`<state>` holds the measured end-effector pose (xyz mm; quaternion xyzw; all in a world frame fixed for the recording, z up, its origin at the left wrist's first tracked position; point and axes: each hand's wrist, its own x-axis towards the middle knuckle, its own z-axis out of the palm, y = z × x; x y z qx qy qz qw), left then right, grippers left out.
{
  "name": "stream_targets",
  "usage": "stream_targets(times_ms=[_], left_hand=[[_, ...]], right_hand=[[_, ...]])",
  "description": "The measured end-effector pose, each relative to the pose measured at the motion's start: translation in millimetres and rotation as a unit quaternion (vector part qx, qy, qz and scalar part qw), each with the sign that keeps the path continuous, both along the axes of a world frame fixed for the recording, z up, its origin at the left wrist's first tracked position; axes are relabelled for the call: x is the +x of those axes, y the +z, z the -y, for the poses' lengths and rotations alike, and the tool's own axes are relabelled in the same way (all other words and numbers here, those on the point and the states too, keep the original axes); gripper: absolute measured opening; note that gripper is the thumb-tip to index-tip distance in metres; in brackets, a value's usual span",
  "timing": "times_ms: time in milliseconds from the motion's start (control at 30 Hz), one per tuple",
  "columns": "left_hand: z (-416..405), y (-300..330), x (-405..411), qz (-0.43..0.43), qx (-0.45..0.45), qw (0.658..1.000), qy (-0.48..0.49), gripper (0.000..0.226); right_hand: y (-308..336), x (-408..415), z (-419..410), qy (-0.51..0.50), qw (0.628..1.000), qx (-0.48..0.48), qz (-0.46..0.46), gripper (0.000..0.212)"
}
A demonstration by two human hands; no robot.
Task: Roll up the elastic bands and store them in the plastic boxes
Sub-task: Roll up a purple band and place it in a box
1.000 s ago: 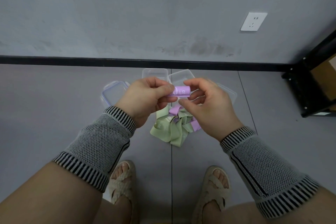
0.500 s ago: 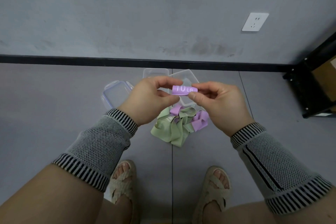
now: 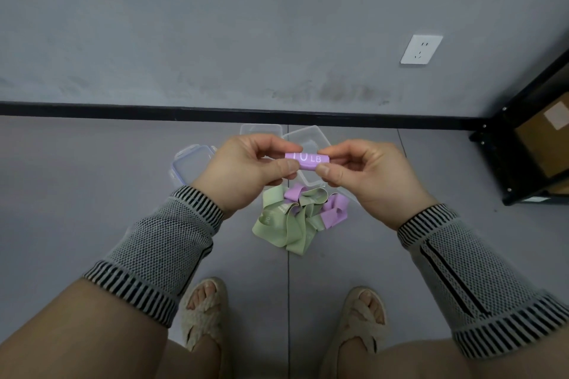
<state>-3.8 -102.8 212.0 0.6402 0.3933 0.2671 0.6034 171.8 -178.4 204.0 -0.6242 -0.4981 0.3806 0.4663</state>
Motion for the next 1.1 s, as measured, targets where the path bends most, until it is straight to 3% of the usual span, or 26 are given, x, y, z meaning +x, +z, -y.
stream_targets(times_ms=[167,300,500,700,900,1000,1100], left_hand=[[4.6,-13.2,0.6,-0.078,0.031,0.996,0.012,0.027],[4.1,-29.0,-3.9,-0.076,0.004,0.996,0.047,0.047],[-64.2,-55.7,-13.0,-0.168,0.037,0.976,0.138,0.045],[-175.9,-166.8,-9.3,-0.318,0.091,0.935,0.128,0.042],[-251.8,-308.5,-1.5,-0.389,0.023,0.912,0.127,0.045],[-265.1,-347.1,-1.8,-0.417,-0.001,0.900,0.127,0.048],[-273.4,-366.1,-2.0,-0.412,-0.019,0.903,0.115,0.048]], right_hand=[[-19.9,-13.3,1.8,-0.038,0.998,-0.034,0.027,0.018],[-39.0,-33.6,-7.5,-0.098,0.993,-0.059,0.018,0.011],[-63.7,-28.0,-63.0,-0.105,0.991,-0.077,0.031,0.010],[-162.9,-11.1,-167.9,-0.077,0.985,-0.089,0.123,0.022],[-271.1,1.0,-240.6,-0.065,0.975,-0.135,0.164,0.015],[-303.3,2.3,-253.2,-0.070,0.973,-0.162,0.150,0.023],[-321.2,1.6,-266.3,-0.065,0.970,-0.178,0.150,0.013]])
